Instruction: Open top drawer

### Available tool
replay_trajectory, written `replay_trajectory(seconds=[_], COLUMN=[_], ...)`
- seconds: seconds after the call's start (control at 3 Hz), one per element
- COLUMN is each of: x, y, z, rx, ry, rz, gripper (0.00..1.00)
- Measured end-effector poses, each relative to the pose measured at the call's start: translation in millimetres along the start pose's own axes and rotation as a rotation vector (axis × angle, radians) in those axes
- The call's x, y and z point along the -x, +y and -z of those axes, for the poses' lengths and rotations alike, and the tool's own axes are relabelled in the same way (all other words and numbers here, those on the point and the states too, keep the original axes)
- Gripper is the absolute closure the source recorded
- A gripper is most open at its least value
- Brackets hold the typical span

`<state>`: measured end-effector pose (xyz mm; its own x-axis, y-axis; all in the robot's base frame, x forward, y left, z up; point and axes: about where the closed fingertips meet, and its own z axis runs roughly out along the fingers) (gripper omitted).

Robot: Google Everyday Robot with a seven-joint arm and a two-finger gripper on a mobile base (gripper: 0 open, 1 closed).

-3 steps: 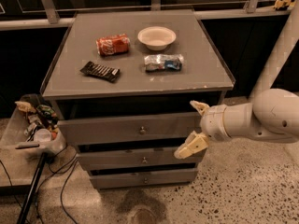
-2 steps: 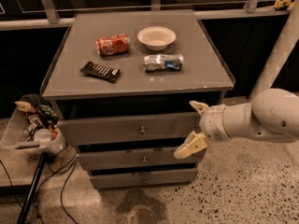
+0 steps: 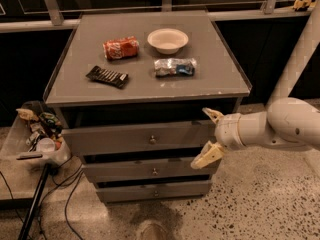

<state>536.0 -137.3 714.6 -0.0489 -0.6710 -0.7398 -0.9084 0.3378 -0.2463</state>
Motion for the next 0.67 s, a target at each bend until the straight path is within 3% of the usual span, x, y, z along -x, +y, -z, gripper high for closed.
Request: replay_trajectory(seconds=[0.67], x=[-25], y=[-21], z=[-17], rx=[0.019], ry=[-0.015], rz=[0.045], gripper=[0.0])
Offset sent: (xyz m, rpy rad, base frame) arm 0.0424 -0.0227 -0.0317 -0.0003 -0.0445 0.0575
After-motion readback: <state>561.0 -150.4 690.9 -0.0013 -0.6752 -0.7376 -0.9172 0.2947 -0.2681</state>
